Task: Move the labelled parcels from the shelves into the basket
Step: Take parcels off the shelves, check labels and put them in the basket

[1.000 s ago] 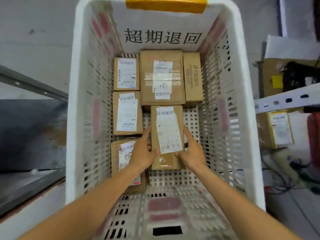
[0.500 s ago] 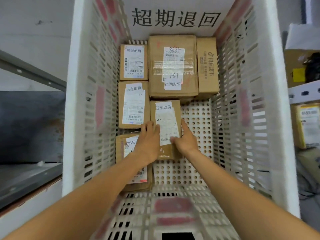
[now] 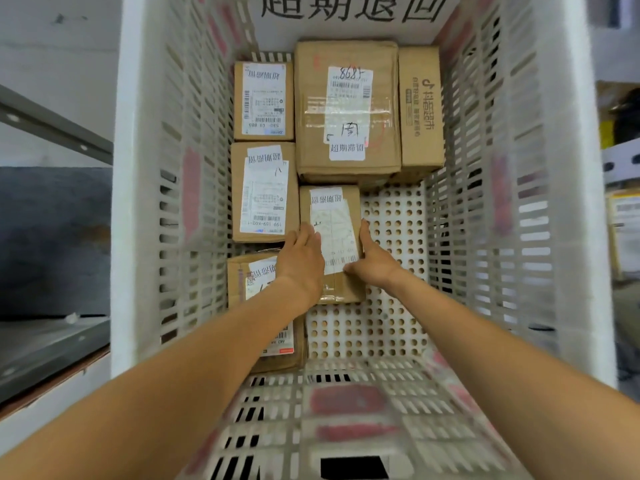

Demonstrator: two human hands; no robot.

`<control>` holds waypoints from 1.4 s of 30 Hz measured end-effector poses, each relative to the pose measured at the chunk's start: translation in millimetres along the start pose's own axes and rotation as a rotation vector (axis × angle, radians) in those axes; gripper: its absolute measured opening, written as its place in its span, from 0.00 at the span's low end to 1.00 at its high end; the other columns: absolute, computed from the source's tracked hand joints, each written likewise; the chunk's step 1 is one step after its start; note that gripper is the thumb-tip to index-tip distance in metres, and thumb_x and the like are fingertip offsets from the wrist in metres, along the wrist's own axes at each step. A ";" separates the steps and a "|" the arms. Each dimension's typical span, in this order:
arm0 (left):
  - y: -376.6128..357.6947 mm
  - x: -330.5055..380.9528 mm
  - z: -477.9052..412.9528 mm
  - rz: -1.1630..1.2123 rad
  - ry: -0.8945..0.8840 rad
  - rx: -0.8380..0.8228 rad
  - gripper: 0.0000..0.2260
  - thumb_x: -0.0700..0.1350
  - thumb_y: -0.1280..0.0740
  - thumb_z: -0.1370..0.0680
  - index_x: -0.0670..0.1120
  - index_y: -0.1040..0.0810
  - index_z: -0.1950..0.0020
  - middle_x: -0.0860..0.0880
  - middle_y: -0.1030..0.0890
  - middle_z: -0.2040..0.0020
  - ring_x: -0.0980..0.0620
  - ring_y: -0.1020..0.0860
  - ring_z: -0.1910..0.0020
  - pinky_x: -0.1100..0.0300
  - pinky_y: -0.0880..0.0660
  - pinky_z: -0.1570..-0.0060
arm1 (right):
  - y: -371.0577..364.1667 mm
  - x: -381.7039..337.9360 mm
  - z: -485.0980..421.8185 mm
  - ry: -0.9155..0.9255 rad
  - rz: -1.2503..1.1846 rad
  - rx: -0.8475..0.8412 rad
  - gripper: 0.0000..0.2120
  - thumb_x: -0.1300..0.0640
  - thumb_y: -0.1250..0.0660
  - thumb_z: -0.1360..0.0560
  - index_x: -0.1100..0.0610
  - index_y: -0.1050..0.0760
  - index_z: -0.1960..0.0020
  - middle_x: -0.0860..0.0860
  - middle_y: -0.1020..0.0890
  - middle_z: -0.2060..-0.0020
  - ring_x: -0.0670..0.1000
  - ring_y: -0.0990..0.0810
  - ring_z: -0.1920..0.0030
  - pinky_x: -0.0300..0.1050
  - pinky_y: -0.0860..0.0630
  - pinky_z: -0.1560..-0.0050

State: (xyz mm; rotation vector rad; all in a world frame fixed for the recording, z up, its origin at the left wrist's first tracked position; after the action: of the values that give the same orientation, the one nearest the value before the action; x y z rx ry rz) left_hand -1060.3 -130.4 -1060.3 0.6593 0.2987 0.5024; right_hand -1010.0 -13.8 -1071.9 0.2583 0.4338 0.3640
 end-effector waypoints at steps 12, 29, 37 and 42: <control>63.1 -39.4 28.0 0.258 -0.130 -0.022 0.34 0.56 0.41 0.21 0.49 0.56 0.21 0.45 0.41 0.23 0.42 0.46 0.24 0.49 0.39 0.29 | 57.2 -62.3 68.7 0.069 0.642 -0.002 0.21 0.58 0.40 0.20 0.60 0.35 0.28 0.57 0.29 0.31 0.57 0.28 0.34 0.48 0.29 0.38; 315.5 -171.2 343.0 0.401 0.458 0.448 0.22 0.58 0.31 0.27 0.46 0.23 0.40 0.45 0.20 0.46 0.44 0.22 0.49 0.52 0.23 0.52 | 159.2 -335.3 371.0 0.729 1.044 0.325 0.22 0.49 0.31 0.24 0.61 0.29 0.37 0.56 0.23 0.42 0.57 0.24 0.46 0.48 0.26 0.49; 254.3 -201.5 561.6 0.472 0.875 0.524 0.20 0.58 0.31 0.29 0.45 0.23 0.45 0.45 0.20 0.48 0.43 0.22 0.49 0.51 0.23 0.53 | 62.6 -391.3 525.6 1.138 1.216 0.322 0.26 0.52 0.30 0.27 0.60 0.30 0.33 0.59 0.23 0.42 0.59 0.23 0.44 0.52 0.23 0.45; 188.8 -164.8 694.8 0.570 1.146 0.583 0.21 0.58 0.31 0.29 0.47 0.23 0.41 0.45 0.20 0.44 0.43 0.22 0.46 0.52 0.24 0.48 | -27.8 -393.3 632.4 1.435 1.339 0.339 0.20 0.52 0.32 0.30 0.57 0.25 0.40 0.56 0.20 0.47 0.58 0.21 0.50 0.52 0.21 0.49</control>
State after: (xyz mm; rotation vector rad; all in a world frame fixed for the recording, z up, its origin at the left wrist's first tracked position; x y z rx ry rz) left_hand -974.8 -442.2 -396.3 0.9719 1.3962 1.3555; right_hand -1048.5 -299.0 -384.5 0.5856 1.7404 1.8350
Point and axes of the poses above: each hand's wrist, its own z-axis away from the middle knuckle, its own y-axis out of the back of the hand, x = y × z, the point moved 4 cm from there along -z, towards the middle knuckle
